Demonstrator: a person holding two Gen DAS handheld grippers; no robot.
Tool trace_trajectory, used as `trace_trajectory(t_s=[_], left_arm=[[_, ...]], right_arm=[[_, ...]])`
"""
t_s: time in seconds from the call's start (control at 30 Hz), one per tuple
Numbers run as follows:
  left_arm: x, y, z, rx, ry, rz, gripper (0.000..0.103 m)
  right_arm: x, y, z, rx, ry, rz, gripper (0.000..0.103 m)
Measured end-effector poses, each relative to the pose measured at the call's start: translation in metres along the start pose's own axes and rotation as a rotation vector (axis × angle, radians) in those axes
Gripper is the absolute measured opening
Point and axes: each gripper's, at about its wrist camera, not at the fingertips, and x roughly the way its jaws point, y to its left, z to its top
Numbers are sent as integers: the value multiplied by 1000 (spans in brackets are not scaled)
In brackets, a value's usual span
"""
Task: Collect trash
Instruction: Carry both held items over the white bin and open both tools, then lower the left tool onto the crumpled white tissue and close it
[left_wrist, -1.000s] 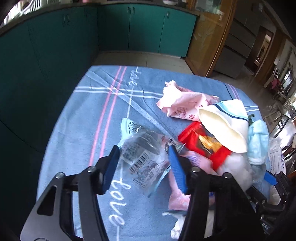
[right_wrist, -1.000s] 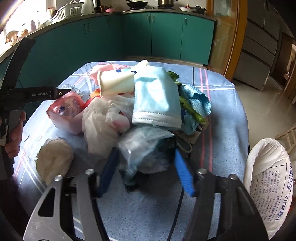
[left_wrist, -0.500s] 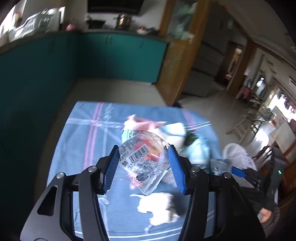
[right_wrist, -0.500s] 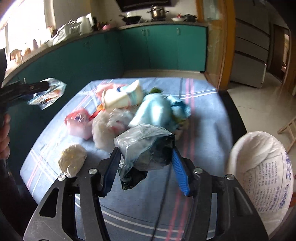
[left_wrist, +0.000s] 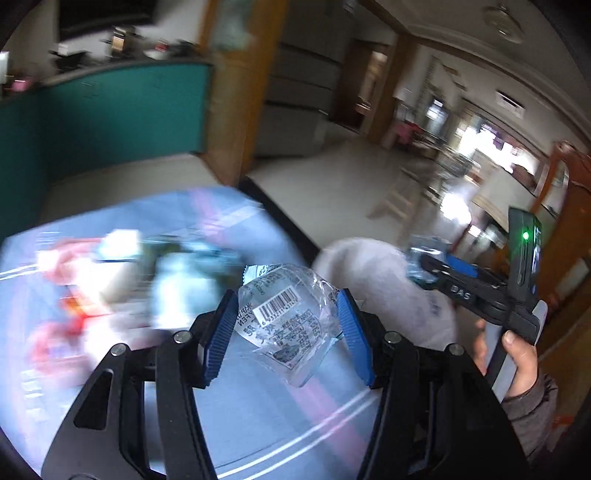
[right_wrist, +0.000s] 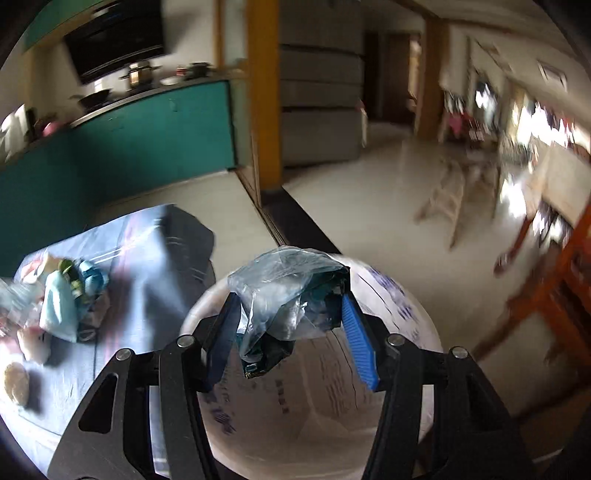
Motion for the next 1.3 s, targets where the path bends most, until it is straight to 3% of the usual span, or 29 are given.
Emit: trace_trajectory(t_s=[0.13, 0.17, 0.27, 0.33, 0.43, 0.53, 0.67, 0.73, 0.93, 1.03, 1.2, 1.3], left_arm=[[74, -43, 6, -12, 120, -184, 57], [89, -55, 6, -15, 157, -201, 57], [129, -73, 2, 5, 229, -201, 60], [147, -82, 0, 18, 243, -166, 75], [157, -82, -1, -3, 251, -148, 89], [154, -70, -1, -42, 255, -135, 91], [112, -29, -2, -90, 173, -73, 94], [87, -11, 1, -97, 110, -6, 94], [-6, 54, 0, -64, -99, 296, 96], [-39, 85, -3, -78, -144, 392, 96], [-76, 140, -25, -135, -217, 486, 96], [-80, 155, -36, -135, -184, 493, 96]], right_arm=[[2, -25, -1, 46, 20, -28, 56], [-2, -25, -5, 51, 26, -37, 56], [5, -34, -8, 75, 64, -72, 56], [15, -33, -9, 77, 96, -92, 56], [17, -35, -8, 91, 118, -113, 58], [12, -39, -7, 112, 104, -102, 64], [1, -26, -5, 117, 59, -43, 71], [-7, -12, -3, 111, 28, 31, 73], [-20, 49, -2, 41, -12, 248, 75], [-23, 86, -4, -13, -19, 316, 75], [-20, 154, -11, -113, -22, 410, 75], [-3, 192, -7, -143, 46, 419, 76]])
